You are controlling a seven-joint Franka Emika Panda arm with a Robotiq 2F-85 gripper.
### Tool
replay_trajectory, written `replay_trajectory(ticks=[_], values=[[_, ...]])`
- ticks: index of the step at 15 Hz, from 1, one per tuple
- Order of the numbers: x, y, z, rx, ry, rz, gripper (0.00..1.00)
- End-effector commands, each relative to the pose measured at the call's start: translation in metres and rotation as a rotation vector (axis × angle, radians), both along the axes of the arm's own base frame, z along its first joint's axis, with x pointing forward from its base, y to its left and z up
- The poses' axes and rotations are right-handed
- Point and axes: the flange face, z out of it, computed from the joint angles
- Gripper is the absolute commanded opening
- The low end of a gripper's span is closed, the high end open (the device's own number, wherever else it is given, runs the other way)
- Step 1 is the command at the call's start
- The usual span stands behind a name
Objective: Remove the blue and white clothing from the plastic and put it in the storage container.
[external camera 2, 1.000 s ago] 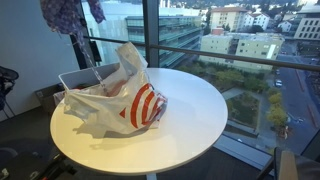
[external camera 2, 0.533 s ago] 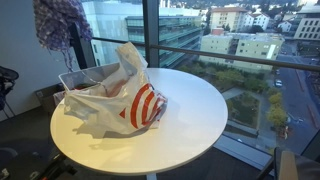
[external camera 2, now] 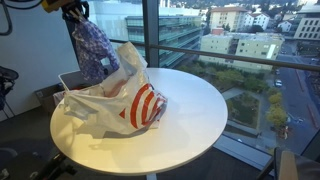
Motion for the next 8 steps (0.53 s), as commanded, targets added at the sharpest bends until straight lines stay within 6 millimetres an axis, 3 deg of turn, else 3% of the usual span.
replay_trajectory(ticks=[1,5,7,8], values=[[0.014,-0.012,-0.053,0.018,0.084,0.062,0.04],[0.018,-0.026,-0.136,-0.001,0.251,0.100,0.04],[0.015,-0.029,-0.163,-0.019,0.309,0.123,0.04],[0.016,-0.030,-0.169,-0.024,0.326,0.129,0.30]])
